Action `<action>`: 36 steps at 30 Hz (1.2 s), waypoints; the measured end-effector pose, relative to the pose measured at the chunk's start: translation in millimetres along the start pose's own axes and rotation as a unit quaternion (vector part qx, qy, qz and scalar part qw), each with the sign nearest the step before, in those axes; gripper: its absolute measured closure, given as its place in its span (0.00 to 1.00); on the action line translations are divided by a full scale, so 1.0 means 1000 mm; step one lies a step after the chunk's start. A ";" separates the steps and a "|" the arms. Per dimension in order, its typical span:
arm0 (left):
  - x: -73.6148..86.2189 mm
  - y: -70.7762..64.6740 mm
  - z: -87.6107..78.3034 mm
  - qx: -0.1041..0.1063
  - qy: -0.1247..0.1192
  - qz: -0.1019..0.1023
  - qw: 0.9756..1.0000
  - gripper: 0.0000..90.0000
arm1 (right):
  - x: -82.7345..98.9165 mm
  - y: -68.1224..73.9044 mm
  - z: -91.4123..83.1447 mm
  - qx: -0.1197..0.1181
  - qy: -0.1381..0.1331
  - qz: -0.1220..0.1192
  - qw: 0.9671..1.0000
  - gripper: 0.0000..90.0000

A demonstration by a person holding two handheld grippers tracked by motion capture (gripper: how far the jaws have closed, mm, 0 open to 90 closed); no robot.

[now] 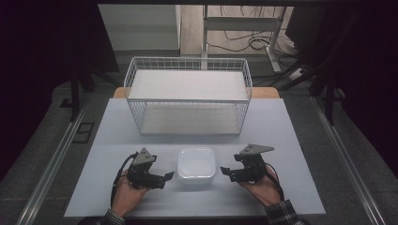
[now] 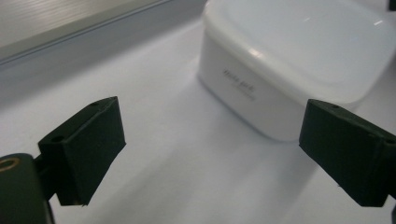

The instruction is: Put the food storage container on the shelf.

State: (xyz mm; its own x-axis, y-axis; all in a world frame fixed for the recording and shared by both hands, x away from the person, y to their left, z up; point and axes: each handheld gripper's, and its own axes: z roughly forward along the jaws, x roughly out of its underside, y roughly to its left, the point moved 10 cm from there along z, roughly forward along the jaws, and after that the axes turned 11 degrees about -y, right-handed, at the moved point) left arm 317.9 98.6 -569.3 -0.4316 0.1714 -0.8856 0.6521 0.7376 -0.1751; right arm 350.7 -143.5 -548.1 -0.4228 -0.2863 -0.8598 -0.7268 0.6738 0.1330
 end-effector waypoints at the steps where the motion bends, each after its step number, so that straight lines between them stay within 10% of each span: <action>1: -0.002 -0.002 -0.001 0.007 -0.004 -0.004 1.000 0.06 | -0.001 0.000 0.000 0.000 0.001 -0.001 1.000 0.24; 22: -0.034 -0.024 0.020 0.039 -0.024 0.007 0.999 0.19 | -0.029 0.030 0.018 -0.037 -0.005 -0.025 0.999 0.29; 36: -0.017 -0.032 0.043 0.077 0.010 -0.026 0.997 0.13 | -0.010 0.038 0.043 -0.068 0.033 0.006 0.997 0.16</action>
State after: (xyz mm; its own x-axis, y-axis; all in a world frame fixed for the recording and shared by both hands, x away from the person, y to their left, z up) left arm 331.3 44.1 -567.0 -0.4793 0.1497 -0.8648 0.7157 0.6370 -0.2864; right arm 350.3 -85.6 -555.7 -0.4627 -0.3267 -0.8241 -0.7863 0.5806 0.2114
